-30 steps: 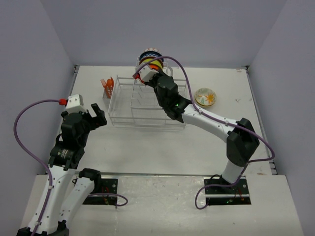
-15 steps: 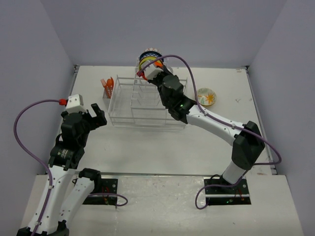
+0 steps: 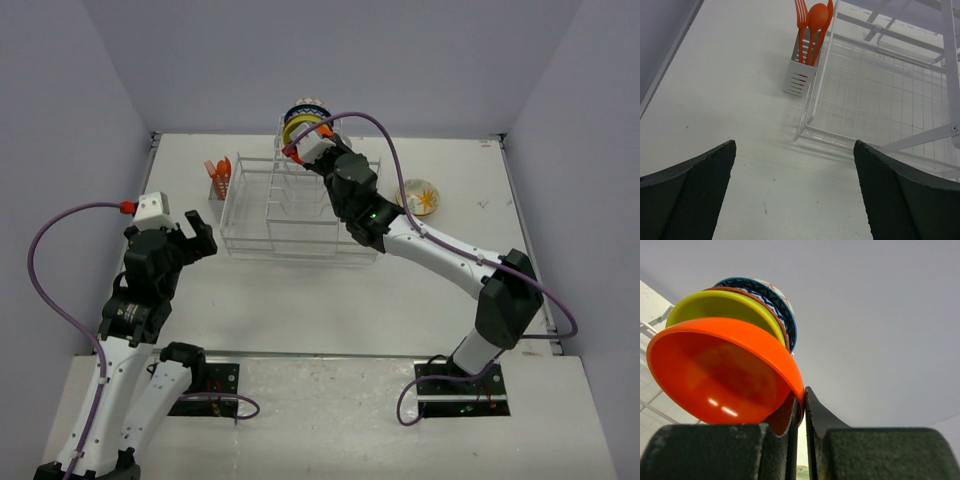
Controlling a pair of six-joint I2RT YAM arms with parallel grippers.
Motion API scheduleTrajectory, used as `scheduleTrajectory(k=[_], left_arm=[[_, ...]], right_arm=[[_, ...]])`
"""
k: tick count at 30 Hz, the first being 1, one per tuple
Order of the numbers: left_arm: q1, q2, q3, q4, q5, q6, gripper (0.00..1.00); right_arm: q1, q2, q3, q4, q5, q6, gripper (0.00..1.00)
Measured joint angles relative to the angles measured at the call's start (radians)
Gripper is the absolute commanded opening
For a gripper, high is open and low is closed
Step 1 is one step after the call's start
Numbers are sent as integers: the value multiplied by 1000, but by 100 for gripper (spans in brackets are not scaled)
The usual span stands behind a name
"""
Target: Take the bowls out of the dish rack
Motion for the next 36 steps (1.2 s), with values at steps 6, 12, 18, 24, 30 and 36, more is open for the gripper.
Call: scheduleTrajectory(k=[6,12,18,24,30,36], left_arm=[[0,0,0,0,0,0,100],[0,-3,0,0,-1,0,100],[0,-5,0,0,-1,0,100],[0,-5,0,0,-1,0,100],[0,-5,0,0,-1,0,100],[0,-5,0,0,-1,0,100]], right_arm=[[-3,0,0,-8,-4,30,0],[-14,-13,13,-76,-32,89,0],[-27,-23,22,-117,-49,135,0],[-28,-32,22,-121,-50,156,0],[-31,-73,21,-122,-49,182,0],[-34,-101,21,-119,-49,192,0]])
